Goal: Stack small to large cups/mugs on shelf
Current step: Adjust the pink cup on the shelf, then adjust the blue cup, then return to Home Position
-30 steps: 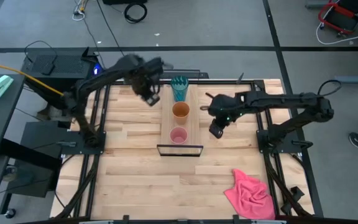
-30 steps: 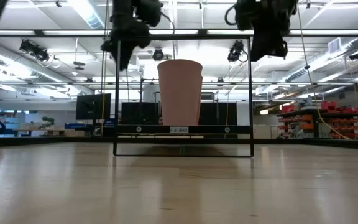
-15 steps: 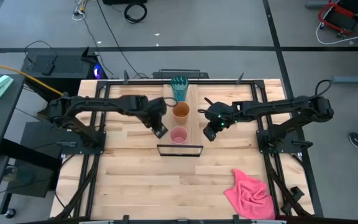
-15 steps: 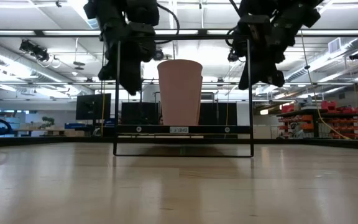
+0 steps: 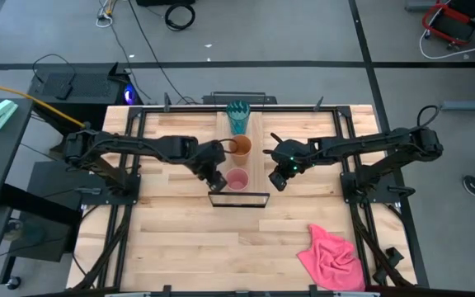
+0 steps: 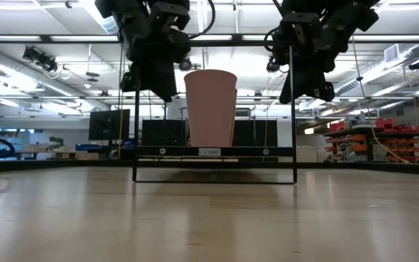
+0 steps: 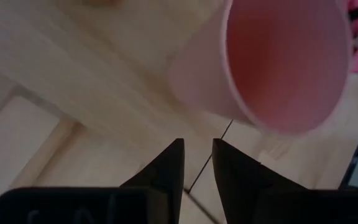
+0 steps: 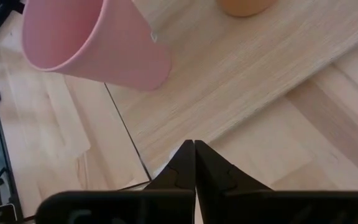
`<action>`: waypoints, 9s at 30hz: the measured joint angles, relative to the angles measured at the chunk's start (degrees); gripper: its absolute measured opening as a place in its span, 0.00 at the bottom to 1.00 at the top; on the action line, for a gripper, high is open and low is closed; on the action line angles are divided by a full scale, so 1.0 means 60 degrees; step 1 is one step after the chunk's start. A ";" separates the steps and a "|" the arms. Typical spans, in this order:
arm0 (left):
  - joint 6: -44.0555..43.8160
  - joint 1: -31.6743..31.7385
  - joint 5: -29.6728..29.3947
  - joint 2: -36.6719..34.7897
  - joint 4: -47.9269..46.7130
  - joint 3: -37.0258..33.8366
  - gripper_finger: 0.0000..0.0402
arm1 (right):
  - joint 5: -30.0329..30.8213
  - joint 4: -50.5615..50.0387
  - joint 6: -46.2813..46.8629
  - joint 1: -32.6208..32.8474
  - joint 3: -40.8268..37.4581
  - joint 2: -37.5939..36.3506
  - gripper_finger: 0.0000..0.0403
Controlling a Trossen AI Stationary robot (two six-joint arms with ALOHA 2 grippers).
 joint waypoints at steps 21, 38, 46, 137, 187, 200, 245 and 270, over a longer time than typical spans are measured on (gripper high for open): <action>-0.0256 0.0098 0.0087 -0.0006 0.0789 0.0000 0.19 | -0.0030 -0.0018 -0.0007 0.0000 -0.0004 0.0000 0.02; 0.0447 0.1052 -0.0982 -0.3046 -0.0602 0.0015 0.20 | 0.0093 -0.2053 -0.0644 -0.0006 0.2859 -0.1060 0.03; 0.1393 0.2621 -0.2471 -0.3570 0.0301 0.0016 0.18 | 0.1804 -0.2247 -0.0760 -0.0571 0.2922 -0.1956 0.03; 0.0740 0.1422 0.1327 -1.0555 0.6463 -0.4771 0.17 | 0.0297 0.7499 -0.1044 0.3872 -0.2590 -0.8498 0.02; 0.0274 0.1362 0.1114 -1.4812 1.0425 -1.0262 0.19 | 0.0605 1.0824 -0.0852 0.3865 -0.7647 -1.2458 0.02; 0.0421 0.1359 0.1170 -1.4801 0.9434 -1.0943 0.18 | 0.0490 0.9705 -0.0707 0.3865 -0.8153 -1.2455 0.02; 0.4931 0.1359 0.0695 -1.4670 0.6838 -1.0950 0.21 | 0.0630 0.4575 -0.6862 0.3862 -0.8164 -1.2262 0.02; 0.4931 0.1359 0.0695 -1.4670 0.6856 -1.0951 0.20 | 0.0630 0.4577 -0.6859 0.3865 -0.8156 -1.2262 0.02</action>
